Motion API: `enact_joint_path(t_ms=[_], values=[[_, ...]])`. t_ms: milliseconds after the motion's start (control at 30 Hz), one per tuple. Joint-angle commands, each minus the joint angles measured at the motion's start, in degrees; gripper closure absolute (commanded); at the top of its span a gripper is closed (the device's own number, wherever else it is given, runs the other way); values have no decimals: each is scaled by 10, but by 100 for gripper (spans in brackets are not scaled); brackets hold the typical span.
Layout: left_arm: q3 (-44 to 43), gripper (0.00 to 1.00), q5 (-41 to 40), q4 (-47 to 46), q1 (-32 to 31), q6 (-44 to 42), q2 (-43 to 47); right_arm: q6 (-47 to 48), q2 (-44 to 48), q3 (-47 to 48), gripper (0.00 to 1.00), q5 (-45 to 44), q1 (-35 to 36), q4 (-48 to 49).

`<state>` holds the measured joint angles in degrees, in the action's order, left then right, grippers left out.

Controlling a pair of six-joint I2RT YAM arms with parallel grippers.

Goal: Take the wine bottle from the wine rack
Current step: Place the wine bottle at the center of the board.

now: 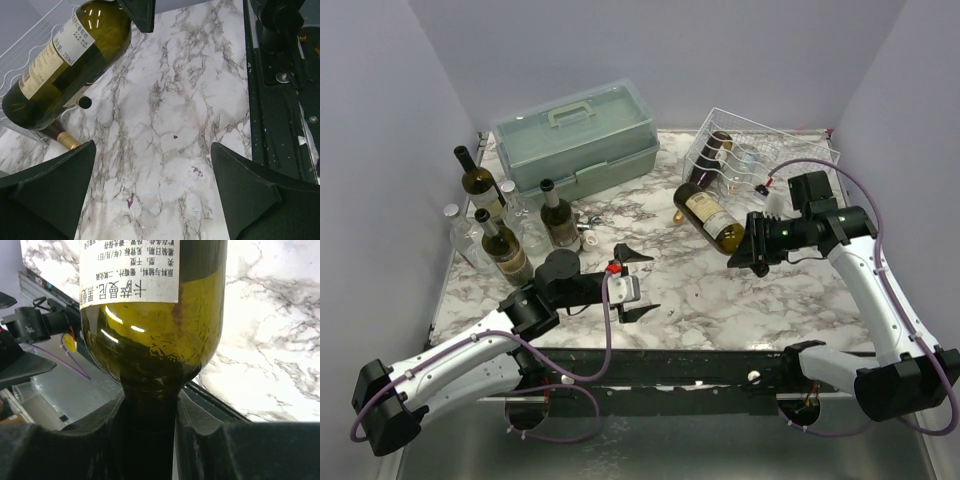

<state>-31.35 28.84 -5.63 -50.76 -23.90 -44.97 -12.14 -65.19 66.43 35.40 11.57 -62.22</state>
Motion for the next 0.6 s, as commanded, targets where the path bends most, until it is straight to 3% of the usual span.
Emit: enact_joint_path(t_ms=[0,567], values=[[2,1,-15,-15,-6,-15,8,96,-6,68,100,29,2,15],[-7,1,-42,-15,-19,-33,8,418,-35,72,100,49,3,-16]])
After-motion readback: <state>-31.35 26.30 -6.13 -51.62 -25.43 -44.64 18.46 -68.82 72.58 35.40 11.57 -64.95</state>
